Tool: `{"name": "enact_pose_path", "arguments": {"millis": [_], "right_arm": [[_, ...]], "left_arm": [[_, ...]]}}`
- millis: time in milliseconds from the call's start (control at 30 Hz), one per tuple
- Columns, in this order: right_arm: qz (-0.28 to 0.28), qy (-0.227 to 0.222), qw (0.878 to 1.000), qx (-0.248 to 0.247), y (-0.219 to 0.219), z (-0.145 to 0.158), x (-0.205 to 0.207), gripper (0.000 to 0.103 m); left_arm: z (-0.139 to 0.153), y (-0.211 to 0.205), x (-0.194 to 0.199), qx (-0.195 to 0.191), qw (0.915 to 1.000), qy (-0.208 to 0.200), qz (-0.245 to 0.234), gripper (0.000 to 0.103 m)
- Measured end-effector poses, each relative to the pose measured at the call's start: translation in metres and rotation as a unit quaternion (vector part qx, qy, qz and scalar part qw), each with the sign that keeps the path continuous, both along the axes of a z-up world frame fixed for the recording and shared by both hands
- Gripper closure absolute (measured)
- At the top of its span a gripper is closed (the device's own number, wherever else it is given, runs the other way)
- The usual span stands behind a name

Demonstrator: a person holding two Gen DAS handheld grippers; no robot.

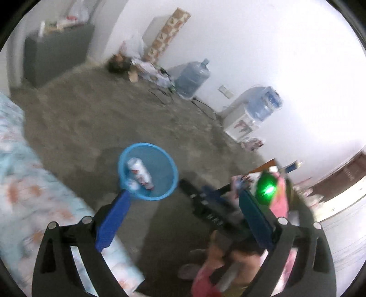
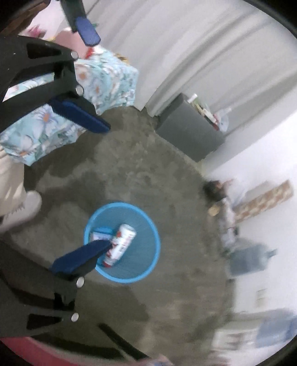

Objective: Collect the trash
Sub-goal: 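Move both tools back toward the trash on the bed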

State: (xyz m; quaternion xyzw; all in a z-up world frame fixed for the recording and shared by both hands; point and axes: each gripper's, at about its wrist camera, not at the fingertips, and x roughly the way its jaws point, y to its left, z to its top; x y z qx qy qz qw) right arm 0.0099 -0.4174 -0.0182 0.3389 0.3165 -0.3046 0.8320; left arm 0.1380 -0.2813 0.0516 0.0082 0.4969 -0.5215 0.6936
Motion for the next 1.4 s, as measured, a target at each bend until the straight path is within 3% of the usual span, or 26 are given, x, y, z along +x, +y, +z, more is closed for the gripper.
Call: {"name": "enact_pose_path", "arguments": {"millis": [233, 367, 467, 533, 633, 767, 1000, 1200, 1400], "right_arm": [[0.02, 0.046, 0.993, -0.107, 0.055, 0.038, 0.01, 0.008], [0.073, 0.036, 0.979, -0.186, 0.094, 0.053, 0.019, 0.008], [0.144, 0.041, 0.965, -0.214, 0.122, 0.057, 0.034, 0.008], [0.179, 0.048, 0.958, -0.217, 0.136, 0.056, 0.044, 0.008], [0.221, 0.018, 0.955, -0.197, 0.155, 0.052, 0.057, 0.008], [0.272, -0.004, 0.954, -0.124, 0.175, 0.045, 0.083, 0.008], [0.331, -0.022, 0.942, -0.055, 0.214, 0.053, 0.123, 0.008], [0.366, -0.015, 0.928, -0.064, 0.24, 0.052, 0.159, 0.011], [0.394, -0.001, 0.916, -0.083, 0.262, 0.037, 0.196, 0.015]], "left_arm": [[0.021, 0.115, -0.019, 0.019, 0.9918, -0.096, 0.083, 0.006], [0.016, 0.2, -0.02, 0.038, 0.9753, -0.134, 0.171, 0.006], [0.008, 0.258, -0.021, 0.046, 0.9623, -0.126, 0.237, 0.006], [0.001, 0.288, -0.023, 0.049, 0.9537, -0.112, 0.275, 0.006], [-0.01, 0.335, -0.032, 0.031, 0.9413, -0.094, 0.323, 0.006], [-0.023, 0.372, -0.042, 0.013, 0.9259, -0.09, 0.367, 0.006], [-0.032, 0.371, -0.042, -0.002, 0.926, -0.104, 0.363, 0.006], [-0.057, 0.355, -0.027, -0.041, 0.9385, -0.056, 0.338, 0.006], [-0.083, 0.348, 0.0, -0.058, 0.9354, -0.007, 0.349, 0.024]]}}
